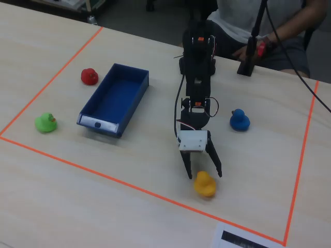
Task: Grasp yellow duck and put it into box.
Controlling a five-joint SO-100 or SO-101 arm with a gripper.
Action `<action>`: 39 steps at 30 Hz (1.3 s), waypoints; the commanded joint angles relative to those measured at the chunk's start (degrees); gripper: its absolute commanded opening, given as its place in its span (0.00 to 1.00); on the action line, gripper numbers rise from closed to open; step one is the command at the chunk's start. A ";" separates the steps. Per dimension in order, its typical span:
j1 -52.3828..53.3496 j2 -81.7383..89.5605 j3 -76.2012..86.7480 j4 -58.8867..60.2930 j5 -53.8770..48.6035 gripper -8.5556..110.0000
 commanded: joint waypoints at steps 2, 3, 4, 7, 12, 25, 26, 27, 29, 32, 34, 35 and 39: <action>0.26 -0.44 -4.92 0.62 0.53 0.36; 0.53 -0.97 -5.45 0.62 0.35 0.36; 0.70 -1.67 -5.98 0.70 0.18 0.36; 1.23 -3.16 -8.00 1.14 0.09 0.36; 1.23 -5.01 -10.63 2.81 0.53 0.33; -0.35 -6.42 -10.46 4.31 0.70 0.07; -0.35 -6.24 -10.46 4.22 0.79 0.07; -0.35 -6.06 -10.37 4.22 1.05 0.07; -0.26 -4.92 -10.02 4.22 1.67 0.07; 0.18 -0.88 -7.65 4.22 2.81 0.07; 0.70 3.16 -5.45 4.66 3.52 0.07; 1.05 5.45 -4.39 5.36 3.87 0.07; 3.34 16.08 1.32 7.82 4.92 0.07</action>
